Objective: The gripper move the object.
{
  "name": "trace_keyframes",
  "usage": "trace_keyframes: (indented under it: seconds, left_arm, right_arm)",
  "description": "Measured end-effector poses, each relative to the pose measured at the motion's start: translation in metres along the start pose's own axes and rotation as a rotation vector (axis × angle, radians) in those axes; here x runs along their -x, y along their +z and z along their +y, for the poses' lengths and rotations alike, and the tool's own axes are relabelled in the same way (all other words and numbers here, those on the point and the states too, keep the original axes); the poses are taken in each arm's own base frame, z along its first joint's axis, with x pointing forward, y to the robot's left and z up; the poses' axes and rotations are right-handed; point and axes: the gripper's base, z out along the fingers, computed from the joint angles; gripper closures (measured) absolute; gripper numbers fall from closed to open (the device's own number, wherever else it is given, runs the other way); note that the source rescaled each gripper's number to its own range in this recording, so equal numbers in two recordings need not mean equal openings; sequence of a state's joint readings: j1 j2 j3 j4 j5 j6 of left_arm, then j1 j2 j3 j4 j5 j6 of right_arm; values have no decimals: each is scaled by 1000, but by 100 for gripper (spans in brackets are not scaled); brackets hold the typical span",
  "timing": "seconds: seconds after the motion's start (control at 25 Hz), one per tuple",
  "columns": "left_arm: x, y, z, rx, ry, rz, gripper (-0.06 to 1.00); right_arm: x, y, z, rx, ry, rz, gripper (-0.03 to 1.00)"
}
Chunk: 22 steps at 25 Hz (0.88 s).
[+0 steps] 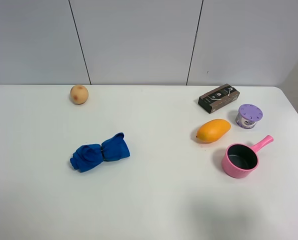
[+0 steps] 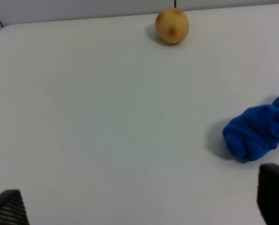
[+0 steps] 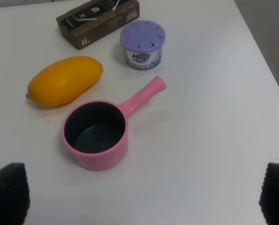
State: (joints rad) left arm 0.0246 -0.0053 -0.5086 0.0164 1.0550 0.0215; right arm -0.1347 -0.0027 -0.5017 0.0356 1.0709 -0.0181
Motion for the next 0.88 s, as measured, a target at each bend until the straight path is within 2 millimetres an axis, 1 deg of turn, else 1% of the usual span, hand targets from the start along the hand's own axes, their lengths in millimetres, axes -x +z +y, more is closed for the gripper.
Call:
trace_keyframes:
  seconds: [0.88]
  left_arm:
    - [0, 0, 0, 0, 0, 0, -6]
  right_arm:
    - [0, 0, 0, 0, 8, 0, -3]
